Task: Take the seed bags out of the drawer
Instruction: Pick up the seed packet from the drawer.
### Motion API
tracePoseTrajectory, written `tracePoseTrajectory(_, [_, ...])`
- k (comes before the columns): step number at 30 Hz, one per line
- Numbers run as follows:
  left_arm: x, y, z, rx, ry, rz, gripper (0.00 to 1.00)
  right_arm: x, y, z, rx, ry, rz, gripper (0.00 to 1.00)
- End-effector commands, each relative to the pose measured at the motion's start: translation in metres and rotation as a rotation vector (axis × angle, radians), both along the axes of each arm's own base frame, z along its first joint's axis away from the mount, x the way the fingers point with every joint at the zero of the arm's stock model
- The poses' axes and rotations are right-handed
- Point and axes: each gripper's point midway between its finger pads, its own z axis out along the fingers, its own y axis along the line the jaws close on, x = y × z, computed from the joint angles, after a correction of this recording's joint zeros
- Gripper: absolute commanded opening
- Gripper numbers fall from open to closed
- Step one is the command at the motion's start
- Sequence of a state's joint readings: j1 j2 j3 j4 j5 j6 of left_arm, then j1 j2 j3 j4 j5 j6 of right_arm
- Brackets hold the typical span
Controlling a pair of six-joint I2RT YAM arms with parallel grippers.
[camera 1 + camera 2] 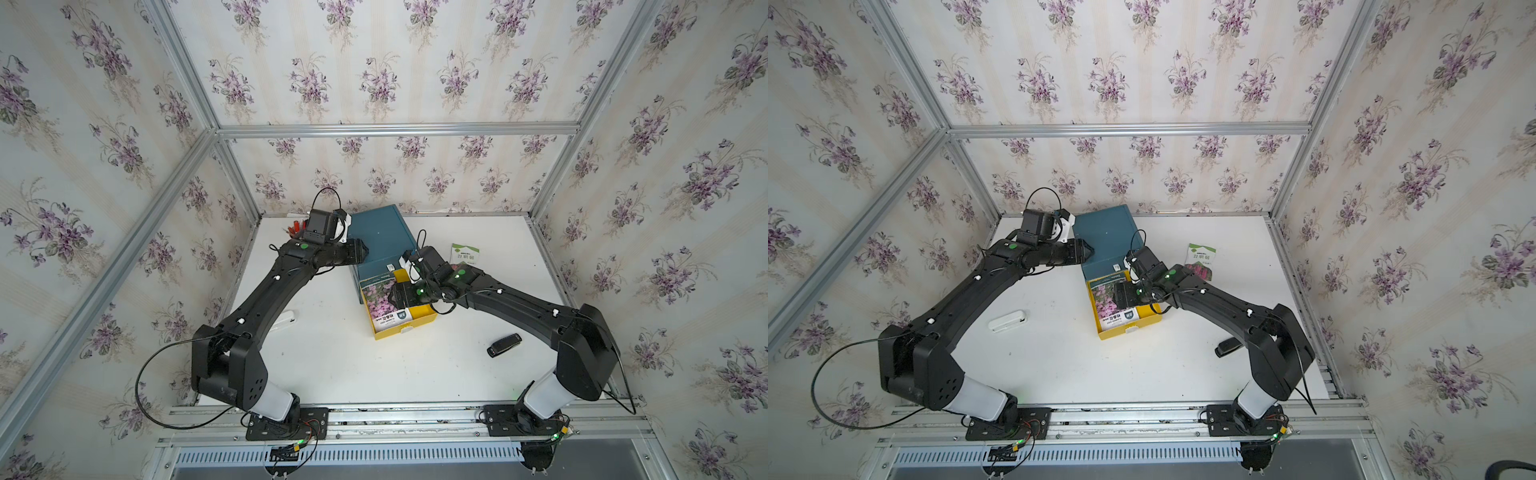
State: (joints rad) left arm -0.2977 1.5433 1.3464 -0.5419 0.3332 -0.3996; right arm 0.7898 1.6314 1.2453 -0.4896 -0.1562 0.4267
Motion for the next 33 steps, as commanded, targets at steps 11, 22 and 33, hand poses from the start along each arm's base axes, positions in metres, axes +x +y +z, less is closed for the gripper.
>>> tracePoseTrajectory(11, [-0.035, 0.012, -0.045, 0.105, 0.203, -0.026, 0.61, 0.019, -0.001, -0.018, -0.036, -0.05, -0.059, 0.78])
tracePoseTrajectory(22, [-0.034, 0.011, -0.044, 0.108, 0.204, -0.035, 0.61, 0.023, 0.009, -0.028, -0.049, -0.058, -0.05, 0.73])
tracePoseTrajectory(33, [-0.035, 0.012, -0.045, 0.113, 0.206, -0.038, 0.61, 0.019, 0.019, -0.041, -0.06, -0.032, -0.037, 0.66])
